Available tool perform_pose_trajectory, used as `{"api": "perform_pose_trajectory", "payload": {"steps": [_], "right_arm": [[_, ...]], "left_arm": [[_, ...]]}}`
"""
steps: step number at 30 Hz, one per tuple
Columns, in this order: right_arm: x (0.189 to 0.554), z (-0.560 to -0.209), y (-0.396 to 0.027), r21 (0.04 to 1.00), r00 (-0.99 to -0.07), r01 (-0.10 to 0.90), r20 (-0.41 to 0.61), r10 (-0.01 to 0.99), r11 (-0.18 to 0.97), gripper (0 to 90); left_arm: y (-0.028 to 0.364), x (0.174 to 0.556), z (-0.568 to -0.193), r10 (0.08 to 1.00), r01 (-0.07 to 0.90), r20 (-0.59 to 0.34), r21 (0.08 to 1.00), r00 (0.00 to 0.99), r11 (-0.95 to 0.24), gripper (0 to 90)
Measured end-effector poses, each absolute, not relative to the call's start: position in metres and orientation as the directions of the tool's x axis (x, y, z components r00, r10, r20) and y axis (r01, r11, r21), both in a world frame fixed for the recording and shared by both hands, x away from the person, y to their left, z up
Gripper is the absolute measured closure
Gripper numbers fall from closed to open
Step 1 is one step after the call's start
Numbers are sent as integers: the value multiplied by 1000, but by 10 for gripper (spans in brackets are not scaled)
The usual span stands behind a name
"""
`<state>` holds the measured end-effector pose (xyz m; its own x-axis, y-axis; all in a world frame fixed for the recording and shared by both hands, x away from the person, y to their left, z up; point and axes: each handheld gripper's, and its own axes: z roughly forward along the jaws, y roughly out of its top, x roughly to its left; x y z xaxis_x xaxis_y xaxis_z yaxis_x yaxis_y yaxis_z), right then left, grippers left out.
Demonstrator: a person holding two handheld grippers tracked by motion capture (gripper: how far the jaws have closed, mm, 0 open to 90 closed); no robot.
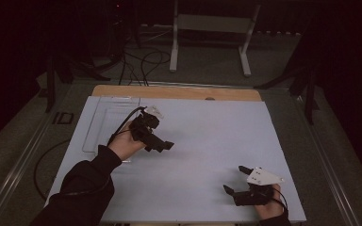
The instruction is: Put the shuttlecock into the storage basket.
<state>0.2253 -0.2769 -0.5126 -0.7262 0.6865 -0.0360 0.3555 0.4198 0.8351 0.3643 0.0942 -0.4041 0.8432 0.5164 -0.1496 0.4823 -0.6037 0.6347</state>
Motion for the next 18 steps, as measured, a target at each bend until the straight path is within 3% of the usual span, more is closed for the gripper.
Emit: {"api": "perform_pose_trajectory", "payload": {"steps": [18], "right_arm": [[226, -512, -278, 837, -726, 354, -35, 687, 417, 98]], "left_arm": [[79, 342, -409, 448, 409, -109, 633, 887, -657, 3]]}}
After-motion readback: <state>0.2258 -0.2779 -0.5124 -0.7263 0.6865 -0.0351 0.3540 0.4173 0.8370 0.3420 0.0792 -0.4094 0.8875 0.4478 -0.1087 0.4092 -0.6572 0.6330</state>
